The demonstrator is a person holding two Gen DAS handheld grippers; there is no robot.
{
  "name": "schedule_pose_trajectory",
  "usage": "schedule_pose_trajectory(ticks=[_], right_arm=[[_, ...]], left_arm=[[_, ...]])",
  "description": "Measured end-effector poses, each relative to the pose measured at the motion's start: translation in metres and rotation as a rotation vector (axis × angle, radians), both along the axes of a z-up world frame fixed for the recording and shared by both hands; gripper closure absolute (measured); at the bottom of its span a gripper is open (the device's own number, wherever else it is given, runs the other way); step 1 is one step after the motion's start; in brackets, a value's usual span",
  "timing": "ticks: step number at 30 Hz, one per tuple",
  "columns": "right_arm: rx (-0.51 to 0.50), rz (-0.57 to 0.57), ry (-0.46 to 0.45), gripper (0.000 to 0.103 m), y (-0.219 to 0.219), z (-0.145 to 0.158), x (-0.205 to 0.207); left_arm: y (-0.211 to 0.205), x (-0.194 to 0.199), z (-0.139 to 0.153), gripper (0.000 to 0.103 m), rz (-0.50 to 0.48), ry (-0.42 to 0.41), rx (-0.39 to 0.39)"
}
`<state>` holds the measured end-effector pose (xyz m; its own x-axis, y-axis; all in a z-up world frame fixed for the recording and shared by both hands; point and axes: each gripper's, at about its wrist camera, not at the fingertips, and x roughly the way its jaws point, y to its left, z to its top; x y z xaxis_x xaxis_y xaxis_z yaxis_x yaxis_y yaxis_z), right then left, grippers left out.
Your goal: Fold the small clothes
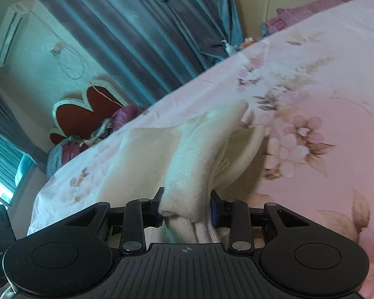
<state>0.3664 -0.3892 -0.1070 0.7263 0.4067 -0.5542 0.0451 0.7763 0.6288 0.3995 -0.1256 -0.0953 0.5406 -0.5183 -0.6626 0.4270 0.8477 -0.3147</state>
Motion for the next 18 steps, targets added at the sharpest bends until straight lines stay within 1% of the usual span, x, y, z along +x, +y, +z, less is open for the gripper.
schedule_pose_trajectory(ticks=[4,8,12,15,18], right_arm=[[0.007,0.014,-0.023,0.070,0.030,0.015,-0.002],[0.000,0.034,-0.040,0.070,0.073,0.027,-0.002],[-0.013,0.030,-0.051,0.070,0.131,0.035,-0.008],[-0.010,0.019,-0.048,0.070,0.178,0.035,-0.011],[-0.009,0.014,-0.051,0.070,0.227,0.035,-0.010]], left_arm=[[0.026,-0.004,0.016,0.069,0.006,-0.025,0.003],[0.068,-0.010,0.025,0.069,0.019,-0.041,-0.004],[0.120,-0.012,0.029,0.069,0.009,-0.051,-0.016],[0.165,-0.013,0.031,0.069,0.007,-0.051,-0.029],[0.210,-0.012,0.031,0.069,0.005,-0.051,-0.025]])
